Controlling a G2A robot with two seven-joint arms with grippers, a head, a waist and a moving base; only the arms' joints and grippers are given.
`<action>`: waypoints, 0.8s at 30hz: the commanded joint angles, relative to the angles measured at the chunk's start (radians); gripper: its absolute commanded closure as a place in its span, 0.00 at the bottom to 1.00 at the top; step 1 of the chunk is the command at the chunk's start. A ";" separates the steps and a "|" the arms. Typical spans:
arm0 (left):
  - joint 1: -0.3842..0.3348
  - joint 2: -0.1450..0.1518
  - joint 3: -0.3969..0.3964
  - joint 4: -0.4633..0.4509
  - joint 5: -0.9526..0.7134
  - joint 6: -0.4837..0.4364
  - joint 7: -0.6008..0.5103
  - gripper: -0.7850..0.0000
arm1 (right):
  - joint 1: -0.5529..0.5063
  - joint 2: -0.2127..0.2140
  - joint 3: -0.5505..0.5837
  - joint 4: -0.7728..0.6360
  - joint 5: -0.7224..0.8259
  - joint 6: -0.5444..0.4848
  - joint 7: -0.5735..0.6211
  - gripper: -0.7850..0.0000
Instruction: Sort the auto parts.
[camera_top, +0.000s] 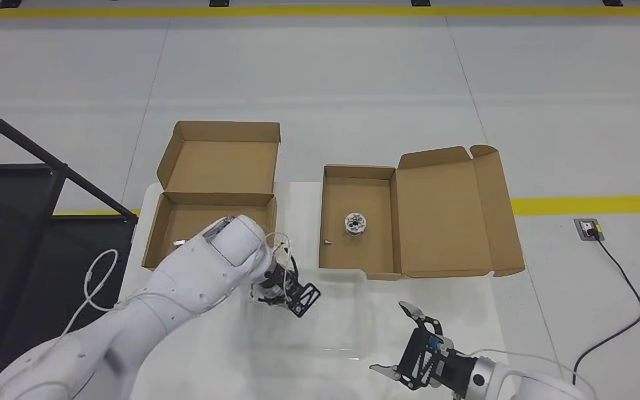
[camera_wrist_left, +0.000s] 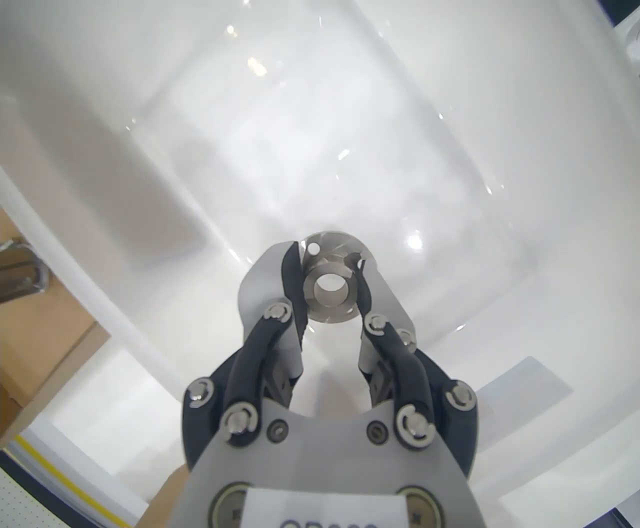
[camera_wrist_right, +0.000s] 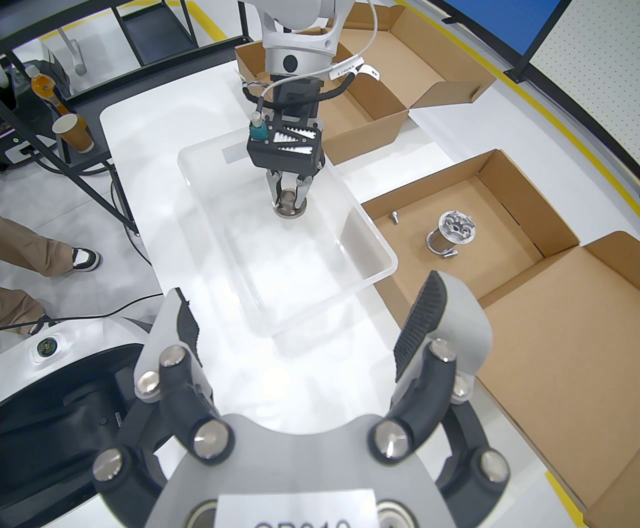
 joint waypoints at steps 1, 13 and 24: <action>-0.007 0.020 0.000 -0.038 -0.013 0.000 0.000 1.00 | 0.000 0.000 0.000 0.000 0.000 0.000 0.000 0.00; -0.103 0.217 -0.013 -0.245 -0.181 0.000 -0.046 1.00 | 0.000 0.000 0.000 0.000 0.000 0.000 0.000 0.00; 0.010 0.466 -0.232 -0.368 -0.502 0.010 -0.451 1.00 | 0.000 0.000 0.000 0.000 0.000 0.000 0.000 0.00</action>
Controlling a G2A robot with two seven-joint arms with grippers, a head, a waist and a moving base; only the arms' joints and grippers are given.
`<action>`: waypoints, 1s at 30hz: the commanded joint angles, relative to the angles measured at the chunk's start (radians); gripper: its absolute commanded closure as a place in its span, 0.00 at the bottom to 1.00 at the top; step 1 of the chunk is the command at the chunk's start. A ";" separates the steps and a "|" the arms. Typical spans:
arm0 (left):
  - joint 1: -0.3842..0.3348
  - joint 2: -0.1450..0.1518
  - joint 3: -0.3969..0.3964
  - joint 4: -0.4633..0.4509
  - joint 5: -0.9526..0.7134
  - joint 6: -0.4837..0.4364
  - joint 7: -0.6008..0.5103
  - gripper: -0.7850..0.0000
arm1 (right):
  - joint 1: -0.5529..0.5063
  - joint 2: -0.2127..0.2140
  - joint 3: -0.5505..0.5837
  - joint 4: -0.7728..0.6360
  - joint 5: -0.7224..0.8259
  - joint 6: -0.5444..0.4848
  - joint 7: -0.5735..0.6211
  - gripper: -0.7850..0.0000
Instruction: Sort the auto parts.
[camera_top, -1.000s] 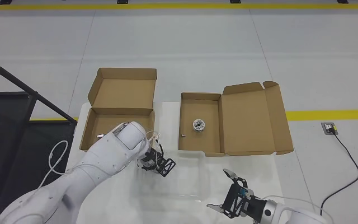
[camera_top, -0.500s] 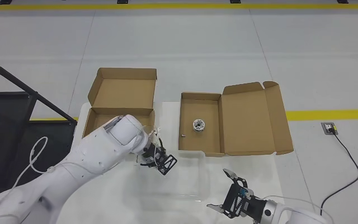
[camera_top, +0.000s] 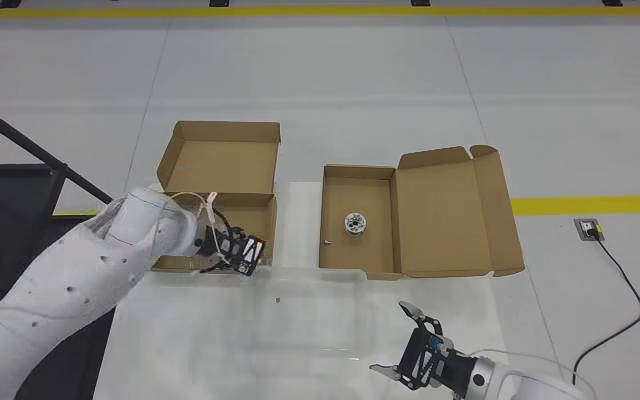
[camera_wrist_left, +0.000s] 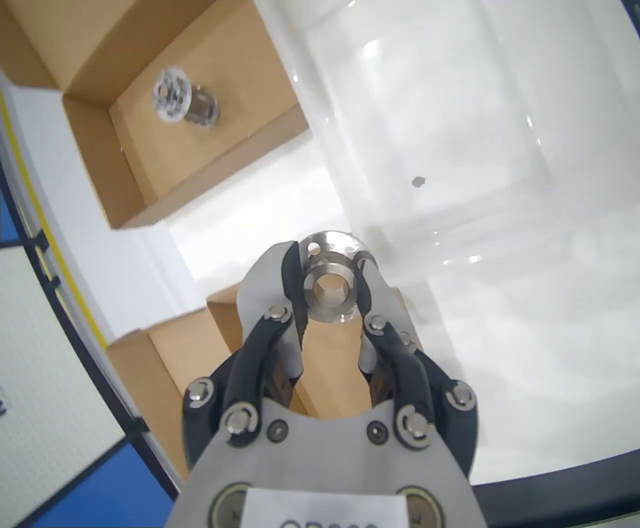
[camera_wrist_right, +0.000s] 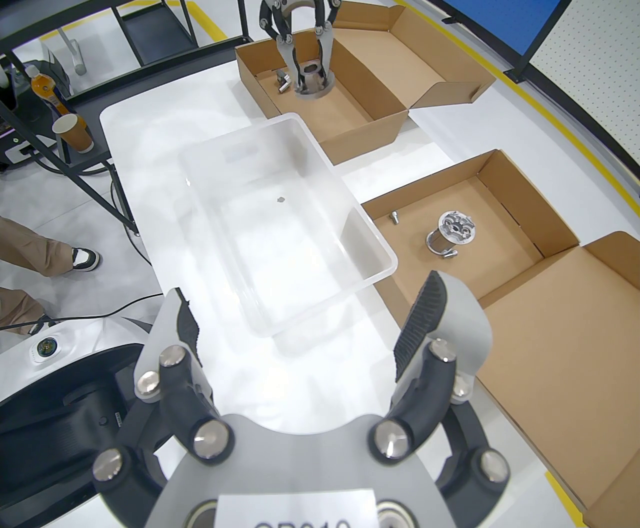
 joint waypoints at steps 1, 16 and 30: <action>0.052 0.033 -0.043 0.007 -0.050 0.023 -0.071 1.00 | 0.000 0.000 0.000 0.000 0.000 0.000 0.000 0.00; 0.206 0.045 -0.126 0.168 -0.176 0.283 -0.186 1.00 | 0.000 0.000 0.000 0.000 0.000 0.000 0.000 0.00; 0.163 -0.082 -0.068 0.369 -0.187 0.288 -0.138 1.00 | 0.000 0.000 0.000 0.000 0.000 0.000 0.000 0.00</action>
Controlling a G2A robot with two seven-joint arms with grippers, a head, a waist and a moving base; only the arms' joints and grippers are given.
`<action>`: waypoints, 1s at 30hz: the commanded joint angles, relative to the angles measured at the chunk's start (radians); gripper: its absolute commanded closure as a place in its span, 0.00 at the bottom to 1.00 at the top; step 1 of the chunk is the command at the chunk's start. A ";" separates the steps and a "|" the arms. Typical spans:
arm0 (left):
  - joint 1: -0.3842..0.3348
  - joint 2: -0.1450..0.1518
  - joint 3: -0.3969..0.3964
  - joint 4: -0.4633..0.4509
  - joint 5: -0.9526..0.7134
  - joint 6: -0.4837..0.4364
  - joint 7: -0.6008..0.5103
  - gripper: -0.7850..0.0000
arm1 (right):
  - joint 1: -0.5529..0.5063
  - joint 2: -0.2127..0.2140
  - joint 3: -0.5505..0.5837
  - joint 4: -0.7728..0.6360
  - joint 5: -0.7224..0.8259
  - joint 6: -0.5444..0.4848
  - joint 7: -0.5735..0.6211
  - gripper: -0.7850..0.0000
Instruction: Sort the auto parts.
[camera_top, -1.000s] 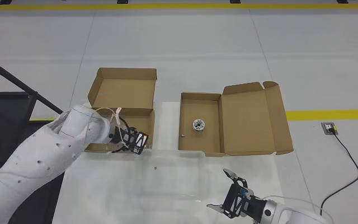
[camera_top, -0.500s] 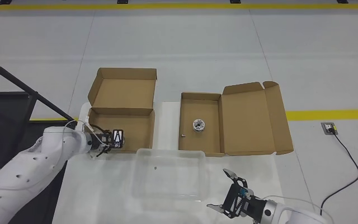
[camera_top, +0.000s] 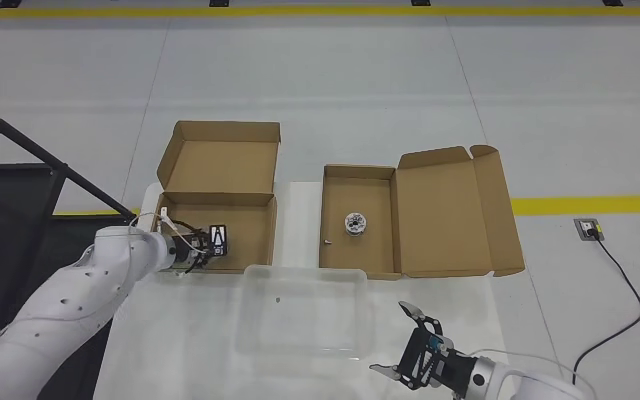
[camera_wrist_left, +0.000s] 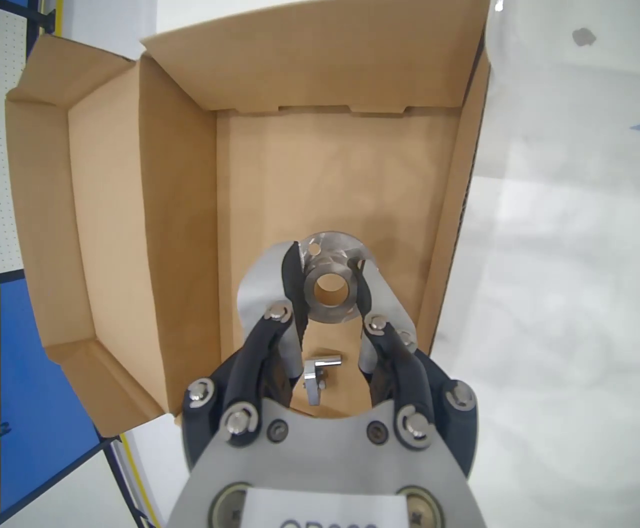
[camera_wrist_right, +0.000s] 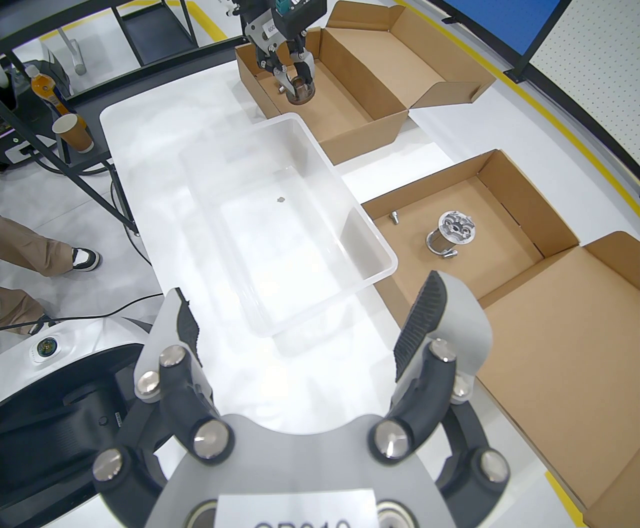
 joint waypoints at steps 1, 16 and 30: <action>-0.009 -0.018 0.009 0.032 0.005 -0.004 0.008 1.00 | 0.000 0.000 0.000 0.000 0.000 0.000 0.000 0.00; -0.020 -0.115 0.034 0.236 0.006 0.024 0.125 0.68 | 0.000 0.000 0.000 0.000 0.000 0.000 0.000 0.00; -0.066 -0.137 0.016 0.289 0.074 0.048 0.231 0.52 | 0.000 0.000 0.000 0.000 0.000 0.000 0.000 0.00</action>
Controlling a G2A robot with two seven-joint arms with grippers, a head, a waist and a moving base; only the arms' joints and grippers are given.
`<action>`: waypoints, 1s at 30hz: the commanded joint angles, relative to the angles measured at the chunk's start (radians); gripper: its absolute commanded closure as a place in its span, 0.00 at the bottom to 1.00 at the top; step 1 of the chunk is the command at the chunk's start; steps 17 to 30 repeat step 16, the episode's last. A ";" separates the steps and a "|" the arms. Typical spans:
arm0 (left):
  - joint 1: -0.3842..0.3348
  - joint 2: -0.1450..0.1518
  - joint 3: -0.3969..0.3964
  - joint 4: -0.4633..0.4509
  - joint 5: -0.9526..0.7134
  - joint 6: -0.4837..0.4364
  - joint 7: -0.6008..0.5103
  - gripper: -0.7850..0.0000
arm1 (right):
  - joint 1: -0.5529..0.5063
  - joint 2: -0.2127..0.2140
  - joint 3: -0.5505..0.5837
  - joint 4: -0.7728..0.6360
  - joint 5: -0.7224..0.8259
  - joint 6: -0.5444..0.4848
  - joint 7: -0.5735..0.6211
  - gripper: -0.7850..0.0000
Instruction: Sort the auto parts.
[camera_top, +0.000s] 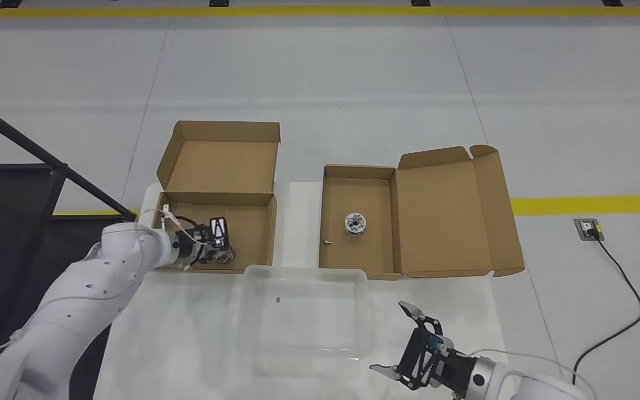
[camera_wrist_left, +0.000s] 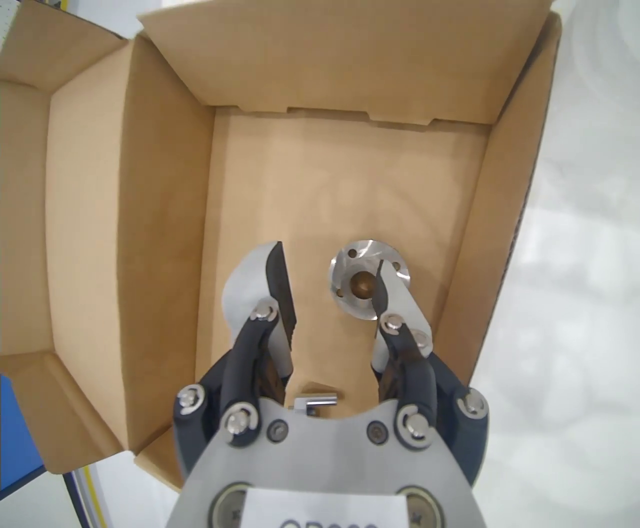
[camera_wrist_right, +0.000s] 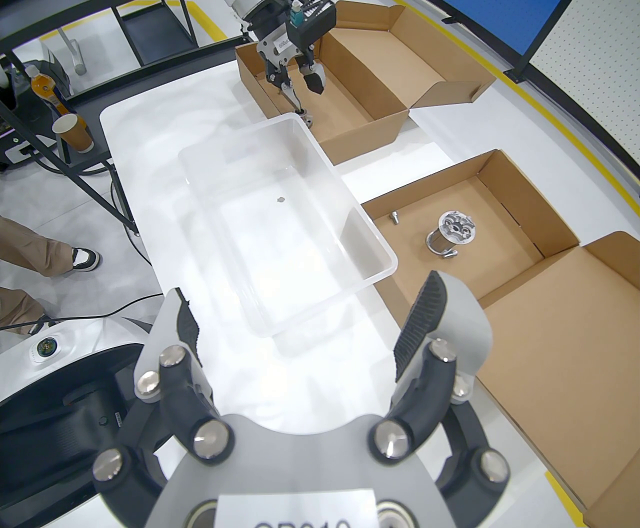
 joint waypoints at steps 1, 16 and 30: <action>-0.007 0.008 -0.011 -0.013 0.011 0.010 0.029 0.52 | 0.000 0.000 0.000 0.000 0.000 0.000 0.000 0.00; 0.173 0.184 -0.229 -0.433 0.017 0.125 0.090 0.52 | 0.000 0.000 0.000 0.000 0.000 0.000 0.000 0.00; 0.173 0.184 -0.229 -0.433 0.017 0.125 0.090 0.52 | 0.000 0.000 0.000 0.000 0.000 0.000 0.000 0.00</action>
